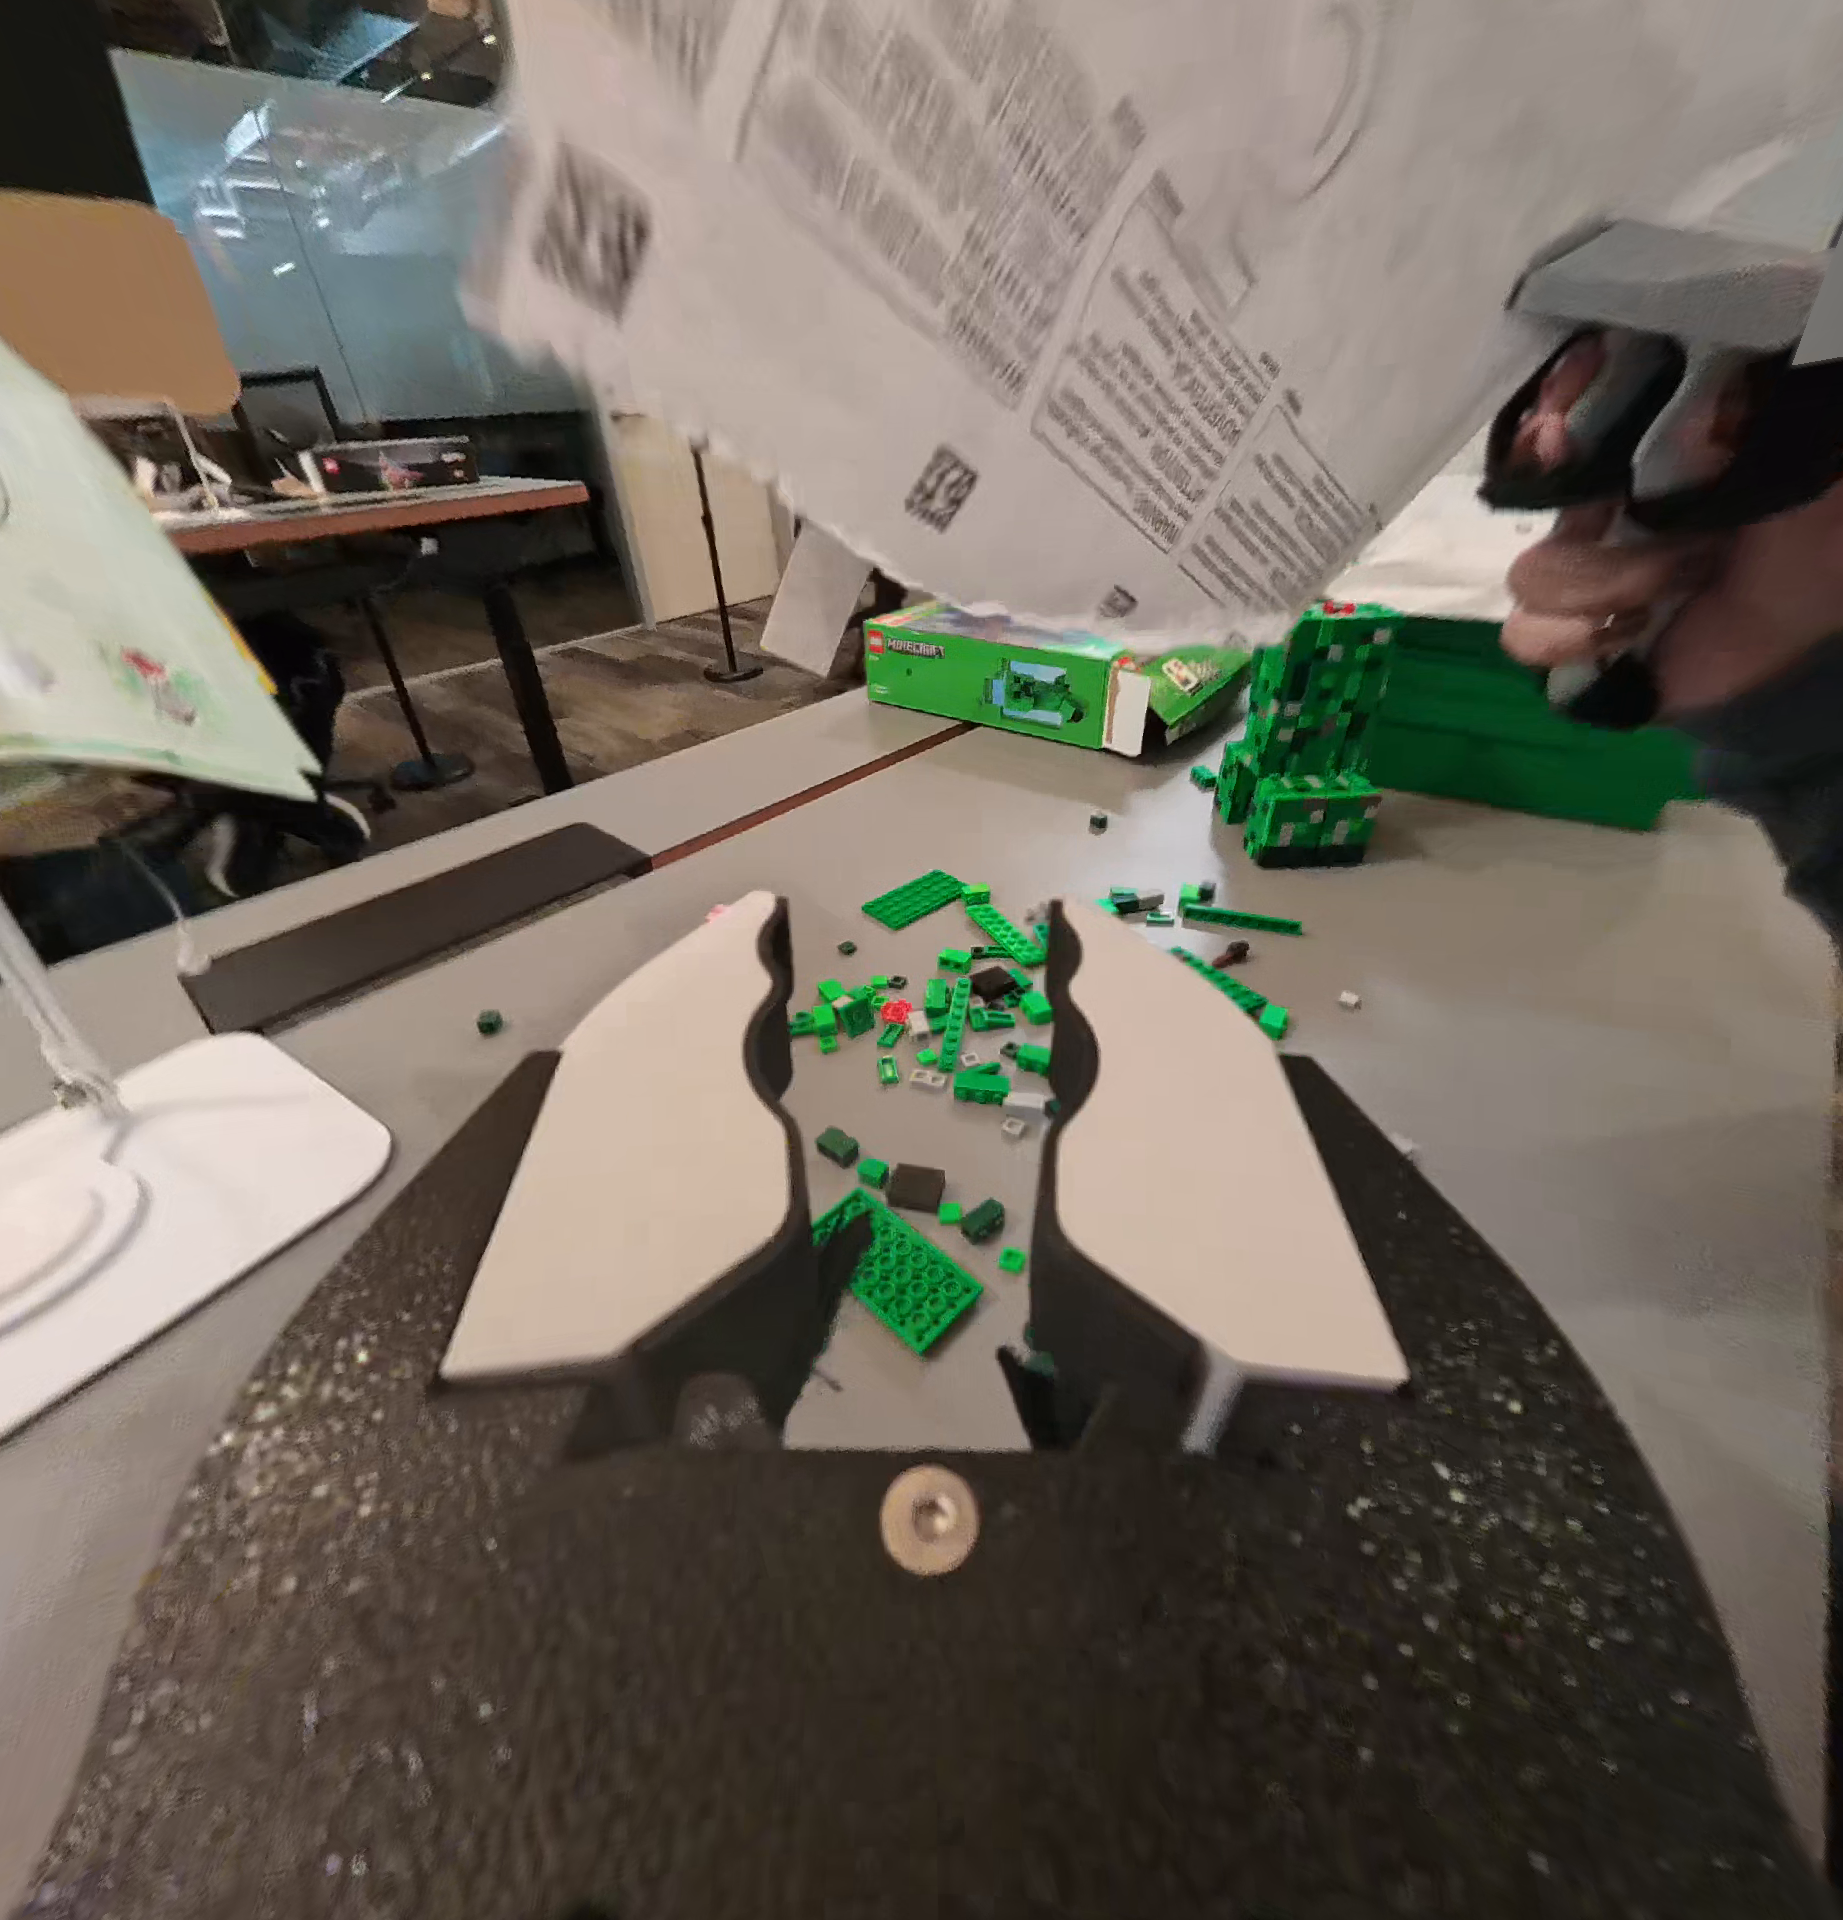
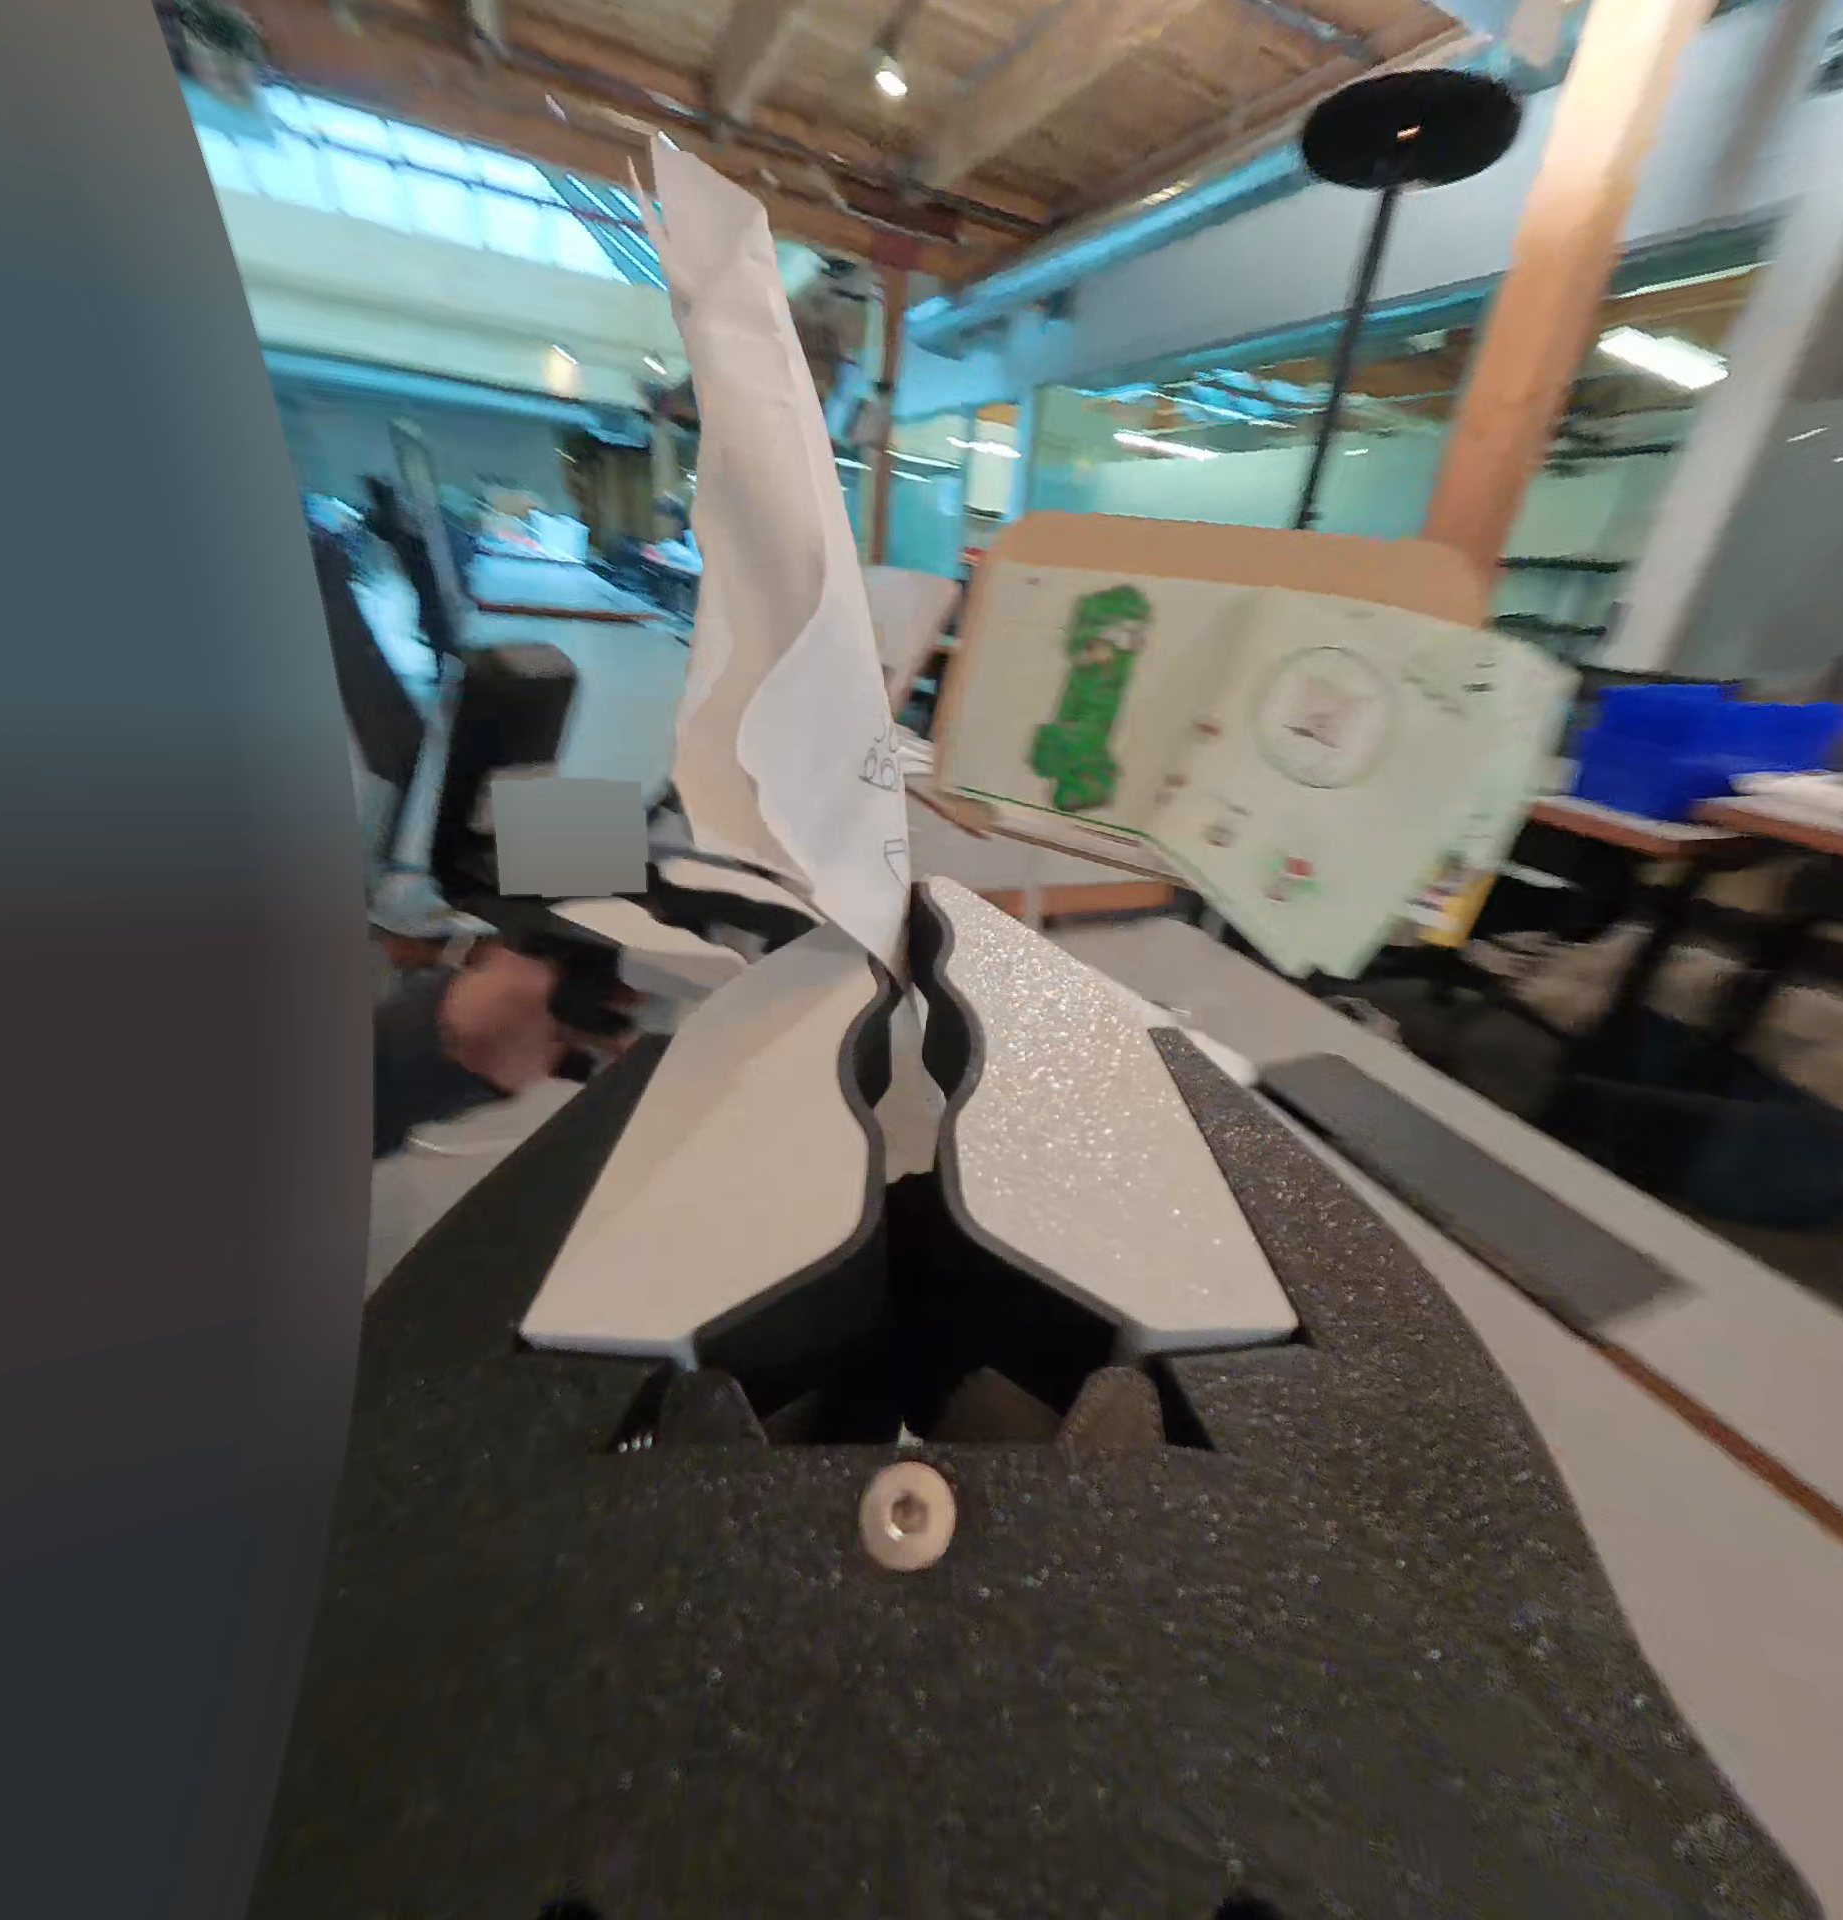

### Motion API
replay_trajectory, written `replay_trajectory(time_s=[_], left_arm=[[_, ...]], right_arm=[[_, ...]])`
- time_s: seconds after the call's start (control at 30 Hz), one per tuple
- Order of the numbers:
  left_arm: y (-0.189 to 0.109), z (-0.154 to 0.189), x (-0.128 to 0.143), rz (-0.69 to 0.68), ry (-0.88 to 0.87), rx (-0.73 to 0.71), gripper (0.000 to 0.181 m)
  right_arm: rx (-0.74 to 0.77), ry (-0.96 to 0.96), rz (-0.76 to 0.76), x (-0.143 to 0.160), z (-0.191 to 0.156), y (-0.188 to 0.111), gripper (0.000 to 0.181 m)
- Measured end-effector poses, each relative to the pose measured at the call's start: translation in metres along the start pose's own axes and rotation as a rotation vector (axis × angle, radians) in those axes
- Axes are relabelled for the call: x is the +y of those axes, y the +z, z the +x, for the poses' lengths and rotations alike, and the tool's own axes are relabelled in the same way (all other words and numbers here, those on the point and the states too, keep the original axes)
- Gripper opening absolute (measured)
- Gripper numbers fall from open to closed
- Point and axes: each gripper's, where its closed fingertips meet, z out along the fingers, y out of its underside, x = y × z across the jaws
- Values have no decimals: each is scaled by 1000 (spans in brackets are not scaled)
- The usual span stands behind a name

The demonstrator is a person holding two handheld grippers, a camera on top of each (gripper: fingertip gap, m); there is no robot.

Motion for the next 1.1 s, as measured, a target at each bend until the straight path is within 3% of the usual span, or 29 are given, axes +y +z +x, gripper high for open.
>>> replay_trajectory(time_s=[0.1,0.17,0.27,0.33,0.43,0.5,0.57,0.67,0.77,0.87,0.97,1.1], left_arm=[[-15,-7,-6,107,-146,90,60],[-30,-8,-22,234,-208,186,59],[-52,-16,-34,357,-200,242,42],[-61,-23,-34,373,-207,256,30],[-71,-30,-33,384,-228,297,0],[-75,-39,-30,368,-249,286,0],[-74,-54,-18,290,-227,202,0],[-83,-93,1,173,-102,-62,0],[-109,-140,21,-51,245,-440,0],[-133,-167,35,-315,677,-710,0],[-138,-173,64,-567,923,-761,0],[-136,-162,92,-727,1025,-731,0]], right_arm=[[-135,168,46,6,-16,39,0],[-186,255,61,14,-21,61,0],[-225,339,57,29,-25,90,0],[-251,379,52,37,-29,105,0],[-259,418,57,49,-32,123,0],[-226,436,46,61,-27,133,1],[-117,399,-15,82,-14,141,18],[121,226,-113,113,13,136,52],[230,84,-150,128,23,124,55],[213,28,-164,139,16,120,54],[175,-42,-216,150,5,124,53],[-1,-206,-373,170,-38,155,56]])
